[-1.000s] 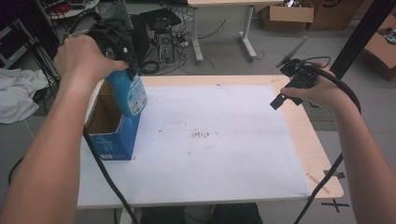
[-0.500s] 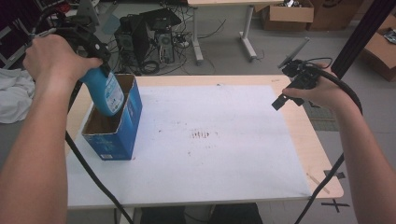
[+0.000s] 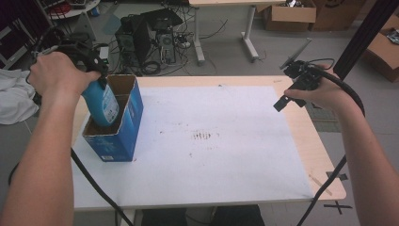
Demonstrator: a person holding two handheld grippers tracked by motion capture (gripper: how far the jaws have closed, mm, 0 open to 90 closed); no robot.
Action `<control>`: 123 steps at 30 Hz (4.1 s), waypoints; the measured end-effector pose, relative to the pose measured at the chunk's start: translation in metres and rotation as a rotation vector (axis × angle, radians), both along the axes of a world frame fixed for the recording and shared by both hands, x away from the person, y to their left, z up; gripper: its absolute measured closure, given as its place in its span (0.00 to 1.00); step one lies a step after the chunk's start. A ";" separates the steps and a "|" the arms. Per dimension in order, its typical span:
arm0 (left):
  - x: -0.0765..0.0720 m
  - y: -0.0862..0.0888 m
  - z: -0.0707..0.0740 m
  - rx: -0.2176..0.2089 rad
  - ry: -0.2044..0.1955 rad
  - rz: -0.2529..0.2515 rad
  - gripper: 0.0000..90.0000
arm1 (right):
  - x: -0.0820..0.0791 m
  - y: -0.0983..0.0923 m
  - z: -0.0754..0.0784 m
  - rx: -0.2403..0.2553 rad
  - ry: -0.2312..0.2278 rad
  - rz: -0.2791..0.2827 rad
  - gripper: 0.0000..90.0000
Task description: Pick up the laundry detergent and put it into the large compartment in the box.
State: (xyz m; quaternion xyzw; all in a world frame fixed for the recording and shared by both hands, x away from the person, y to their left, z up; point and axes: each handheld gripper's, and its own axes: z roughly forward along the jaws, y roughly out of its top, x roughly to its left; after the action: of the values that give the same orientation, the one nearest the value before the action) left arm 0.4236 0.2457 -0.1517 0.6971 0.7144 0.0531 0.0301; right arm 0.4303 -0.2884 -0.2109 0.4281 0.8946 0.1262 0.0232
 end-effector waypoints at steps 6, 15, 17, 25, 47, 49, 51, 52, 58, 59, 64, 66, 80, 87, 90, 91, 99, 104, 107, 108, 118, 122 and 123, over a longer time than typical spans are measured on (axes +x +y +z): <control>0.002 0.001 -0.026 -0.009 0.030 0.017 0.41 | 0.000 0.002 -0.001 -0.004 0.001 0.007 0.22; 0.003 0.003 -0.061 -0.023 0.058 0.040 0.41 | 0.000 0.003 -0.005 -0.003 0.005 0.016 0.22; 0.003 0.003 -0.068 -0.024 0.058 0.043 0.41 | 0.000 0.003 -0.005 0.000 0.004 0.016 0.22; 0.005 0.004 -0.092 -0.027 0.087 0.053 0.41 | -0.001 0.002 -0.007 0.002 0.004 0.017 0.22; 0.007 0.003 -0.127 -0.016 0.136 0.055 0.41 | -0.002 -0.005 -0.007 0.012 0.002 0.005 0.22; 0.007 0.003 -0.129 -0.018 0.142 0.050 0.41 | -0.002 -0.005 -0.007 0.015 0.000 0.008 0.22; 0.007 0.002 -0.131 -0.017 0.145 0.048 0.41 | -0.003 -0.006 -0.007 0.013 0.002 0.005 0.22; 0.007 0.002 -0.131 -0.016 0.145 0.046 0.41 | -0.002 -0.006 -0.007 0.015 0.000 0.007 0.22; 0.008 0.000 -0.132 -0.009 0.145 0.032 0.41 | -0.003 -0.008 -0.008 0.011 0.003 0.005 0.22; 0.008 0.000 -0.133 -0.006 0.146 0.034 0.41 | -0.003 -0.009 -0.008 0.012 0.003 0.002 0.22; 0.008 -0.002 -0.133 -0.003 0.142 0.040 0.41 | -0.005 -0.010 -0.007 0.018 0.002 0.004 0.22; 0.008 -0.001 -0.133 -0.004 0.142 0.035 0.41 | -0.005 -0.011 -0.006 0.017 0.002 0.001 0.22; 0.004 -0.001 -0.116 0.009 0.123 0.019 0.34 | -0.006 -0.014 -0.007 0.022 0.003 0.000 0.22; 0.000 -0.005 -0.091 0.007 0.101 -0.004 0.25 | -0.007 -0.014 -0.007 0.026 0.003 0.000 0.22; -0.001 -0.008 -0.082 0.012 0.089 -0.010 0.21 | -0.007 -0.014 -0.006 0.028 0.000 0.002 0.22; -0.002 -0.009 -0.077 0.013 0.080 -0.015 0.21 | -0.007 -0.014 -0.006 0.028 0.000 0.002 0.22; -0.005 -0.034 -0.043 0.012 0.024 -0.097 0.16 | -0.007 -0.015 -0.005 0.033 -0.003 -0.003 0.22; -0.004 -0.059 -0.032 0.008 -0.002 -0.169 0.11 | -0.008 -0.017 -0.004 0.032 -0.004 -0.005 0.22; -0.002 -0.079 -0.027 0.016 -0.005 -0.233 0.08 | -0.009 -0.017 -0.003 0.031 -0.002 -0.010 0.22; -0.001 -0.086 -0.025 0.011 -0.006 -0.256 0.07 | -0.009 -0.017 -0.003 0.032 -0.003 -0.009 0.22; 0.005 -0.155 -0.013 -0.034 -0.060 -0.468 0.00 | -0.007 -0.015 -0.001 0.021 -0.003 -0.005 0.22; 0.005 -0.180 -0.011 -0.077 -0.087 -0.554 0.00 | -0.007 -0.015 0.000 0.014 0.002 -0.014 0.22; 0.005 -0.185 -0.010 -0.074 -0.085 -0.584 0.00 | -0.007 -0.015 0.000 0.011 0.000 -0.013 0.22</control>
State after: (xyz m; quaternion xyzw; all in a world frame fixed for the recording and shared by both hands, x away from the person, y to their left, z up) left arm 0.4288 0.0607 -0.1619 0.8687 0.4831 0.0454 0.0995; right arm 0.4235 -0.3033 -0.2107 0.4341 0.8910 0.1310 0.0216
